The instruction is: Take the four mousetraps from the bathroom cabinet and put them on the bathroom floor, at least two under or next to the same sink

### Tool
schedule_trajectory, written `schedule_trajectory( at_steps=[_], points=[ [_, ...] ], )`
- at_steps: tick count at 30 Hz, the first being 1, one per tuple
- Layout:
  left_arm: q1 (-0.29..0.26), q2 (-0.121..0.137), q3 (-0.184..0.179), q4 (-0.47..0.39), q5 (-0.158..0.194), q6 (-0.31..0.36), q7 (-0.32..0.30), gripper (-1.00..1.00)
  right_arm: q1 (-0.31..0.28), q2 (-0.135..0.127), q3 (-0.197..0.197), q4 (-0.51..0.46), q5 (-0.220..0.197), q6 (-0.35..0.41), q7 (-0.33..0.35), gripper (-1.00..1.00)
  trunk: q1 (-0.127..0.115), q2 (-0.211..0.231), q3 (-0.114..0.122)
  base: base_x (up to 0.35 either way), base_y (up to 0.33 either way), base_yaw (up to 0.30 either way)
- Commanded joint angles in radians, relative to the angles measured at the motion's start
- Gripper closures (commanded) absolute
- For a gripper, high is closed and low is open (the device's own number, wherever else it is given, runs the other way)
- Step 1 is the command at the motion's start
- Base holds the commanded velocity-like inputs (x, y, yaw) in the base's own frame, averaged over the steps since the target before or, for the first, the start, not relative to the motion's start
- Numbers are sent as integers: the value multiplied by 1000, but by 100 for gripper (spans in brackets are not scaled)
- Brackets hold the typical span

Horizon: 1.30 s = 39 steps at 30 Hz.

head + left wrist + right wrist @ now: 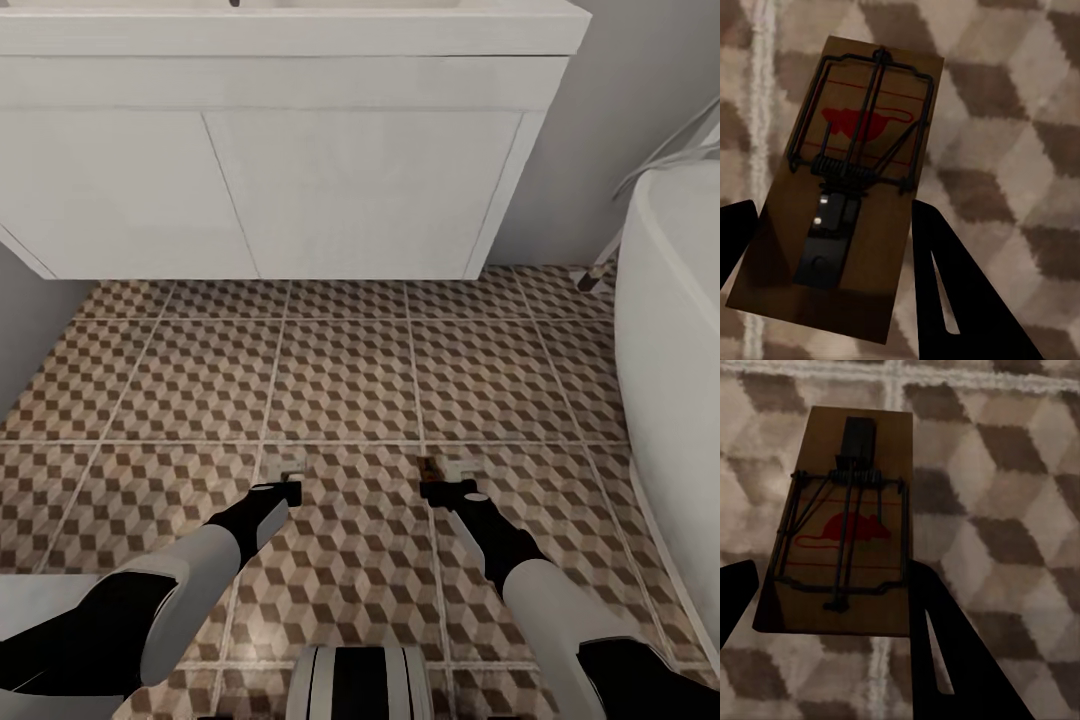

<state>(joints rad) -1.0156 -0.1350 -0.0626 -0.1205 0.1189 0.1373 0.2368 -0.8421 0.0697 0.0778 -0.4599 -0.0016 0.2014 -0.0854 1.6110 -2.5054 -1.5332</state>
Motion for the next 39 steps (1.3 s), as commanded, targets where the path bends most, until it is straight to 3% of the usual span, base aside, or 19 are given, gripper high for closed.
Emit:
schedule_trajectory(
  at_steps=[1,8,13,16,18,19,21,23,25,28,31,32,39],
  points=[
    [0,0,-8,-2,7,6,7,100,0,-1,7,-2,0,2,-7,100,0,0,-1,0,0,0],
    [0,5,-6,-23,5,-3,7,100,0,-1,8,-3,4,-77,-7,100,0,0,-2,0,0,0],
    [0,6,-5,-191,2,11,11,100,-5,6,39,-41,16,-83,-13,100,0,0,-2,0,0,0],
    [0,9,-3,-301,1,127,9,100,-19,24,49,-101,35,-17,-18,100,0,0,-2,0,0,0],
    [-5,16,-1,-397,2,285,7,100,-54,45,51,-154,60,83,-21,100,0,0,-2,0,0,0],
    [-6,17,-1,-427,2,327,7,100,-65,51,52,-163,68,108,-21,100,0,0,-2,0,0,0],
    [-21,20,-1,-549,2,478,7,100,-118,75,53,-184,99,175,-23,100,0,0,-2,0,0,0],
    [-56,20,0,-609,1,561,7,100,-161,91,53,-191,118,200,-25,100,0,0,-2,0,0,0],
    [-112,20,0,-615,1,612,10,100,-197,105,53,-194,130,215,-27,100,0,0,-2,0,0,0],
    [-197,23,0,-537,-3,644,15,100,-231,105,53,-196,139,236,-29,100,0,0,-2,0,0,0],
    [-226,26,-1,-490,-8,621,17,100,-240,105,53,-196,141,244,-29,100,0,0,-2,0,0,0],
    [-234,28,-1,-464,-9,583,17,100,-243,105,54,-195,142,245,-29,100,0,0,-2,0,0,0],
    [-245,28,-4,-270,-10,204,8,100,-247,105,57,-139,141,193,-25,100,0,0,-2,0,0,0]
  ],
)
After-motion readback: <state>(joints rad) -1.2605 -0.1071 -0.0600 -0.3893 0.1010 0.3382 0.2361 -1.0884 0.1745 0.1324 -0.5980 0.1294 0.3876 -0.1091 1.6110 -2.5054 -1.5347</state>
